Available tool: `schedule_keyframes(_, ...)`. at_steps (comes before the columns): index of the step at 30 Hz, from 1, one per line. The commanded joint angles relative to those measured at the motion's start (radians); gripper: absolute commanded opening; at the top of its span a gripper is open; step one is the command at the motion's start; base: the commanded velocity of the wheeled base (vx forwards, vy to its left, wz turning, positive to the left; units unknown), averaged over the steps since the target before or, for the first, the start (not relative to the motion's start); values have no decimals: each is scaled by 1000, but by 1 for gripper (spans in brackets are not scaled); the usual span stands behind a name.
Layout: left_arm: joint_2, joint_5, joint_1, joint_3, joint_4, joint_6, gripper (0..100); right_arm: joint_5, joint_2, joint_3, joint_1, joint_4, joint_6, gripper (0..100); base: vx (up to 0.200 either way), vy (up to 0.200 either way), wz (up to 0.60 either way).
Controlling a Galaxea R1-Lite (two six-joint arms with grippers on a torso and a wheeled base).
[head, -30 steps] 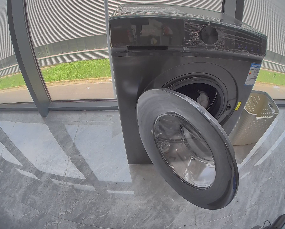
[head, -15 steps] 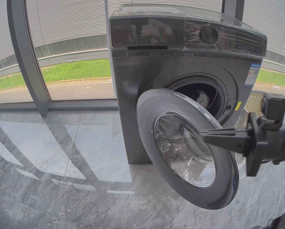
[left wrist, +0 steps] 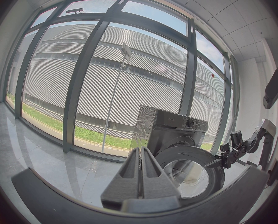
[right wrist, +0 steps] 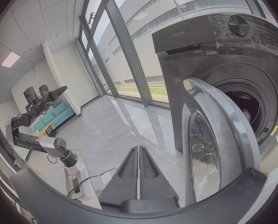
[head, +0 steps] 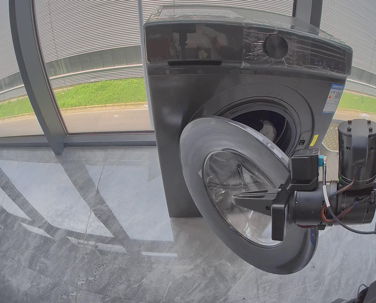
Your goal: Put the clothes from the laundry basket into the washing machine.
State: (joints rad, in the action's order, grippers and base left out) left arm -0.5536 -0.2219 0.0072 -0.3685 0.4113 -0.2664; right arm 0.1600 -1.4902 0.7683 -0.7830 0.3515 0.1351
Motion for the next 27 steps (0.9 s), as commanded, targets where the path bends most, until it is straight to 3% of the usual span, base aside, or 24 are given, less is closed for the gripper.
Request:
schedule_keyframes(1, -8, -1, 0, 0, 0, -1, 0, -5, 24, -41, -1, -2, 0, 0, 0, 0, 0)
schedule_keyframes(5, -12, -2, 0, -3, 0, 1, 0, -16, 30, -93, 5, -2, 0, 0, 0, 0, 0)
schedule_keyframes(12, -20, -7, -1, -1, -2, 4, 0, -25, 28, -103, 80, 0, -2, 0, 0, 0, 0)
schedule_keyframes(25, -34, -10, -1, 5, 0, 4, 0, -103, 21, -104, 203, 0, -2, 0, 0, 0, 0)
schedule_keyframes(27, -34, -10, -1, 3, 0, 4, 0, -131, 15, -101, 254, -2, -3, 0, 0, 0, 0)
